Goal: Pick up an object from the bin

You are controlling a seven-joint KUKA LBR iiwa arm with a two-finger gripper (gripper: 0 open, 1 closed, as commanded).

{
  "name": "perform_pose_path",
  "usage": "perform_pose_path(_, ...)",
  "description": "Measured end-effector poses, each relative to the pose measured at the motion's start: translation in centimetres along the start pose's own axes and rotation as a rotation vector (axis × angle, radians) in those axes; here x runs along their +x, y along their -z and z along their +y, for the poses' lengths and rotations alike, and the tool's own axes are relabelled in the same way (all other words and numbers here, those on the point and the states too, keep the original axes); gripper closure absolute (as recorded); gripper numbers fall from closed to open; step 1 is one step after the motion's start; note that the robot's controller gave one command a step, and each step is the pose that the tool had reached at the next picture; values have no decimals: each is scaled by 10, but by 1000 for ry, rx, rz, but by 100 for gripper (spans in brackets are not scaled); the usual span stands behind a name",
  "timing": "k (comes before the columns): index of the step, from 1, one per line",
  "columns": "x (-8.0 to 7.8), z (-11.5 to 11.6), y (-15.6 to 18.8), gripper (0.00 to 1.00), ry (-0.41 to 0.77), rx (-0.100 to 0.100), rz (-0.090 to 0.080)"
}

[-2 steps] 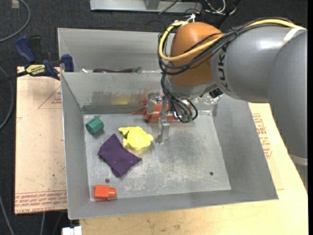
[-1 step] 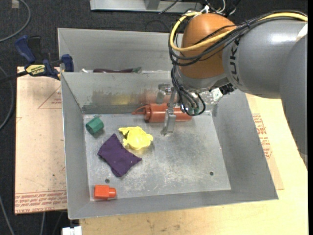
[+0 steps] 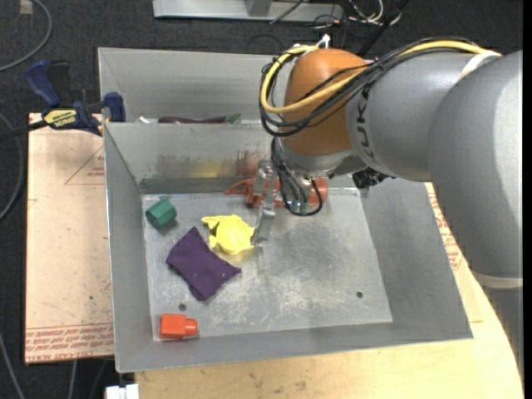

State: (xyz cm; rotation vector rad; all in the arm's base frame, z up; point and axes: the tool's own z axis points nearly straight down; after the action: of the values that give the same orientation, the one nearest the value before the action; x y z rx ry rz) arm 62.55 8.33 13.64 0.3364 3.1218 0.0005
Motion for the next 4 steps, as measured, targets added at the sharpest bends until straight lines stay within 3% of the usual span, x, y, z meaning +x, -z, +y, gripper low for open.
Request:
perform_pose_path(1,-1,11,-37,0,245,-4,-8)
perform_pose_path(2,11,20,-57,0,287,-2,-4)
perform_pose_path(3,15,33,-63,100,189,-9,-14)
perform_pose_path(4,15,33,-63,100,189,-9,-14)
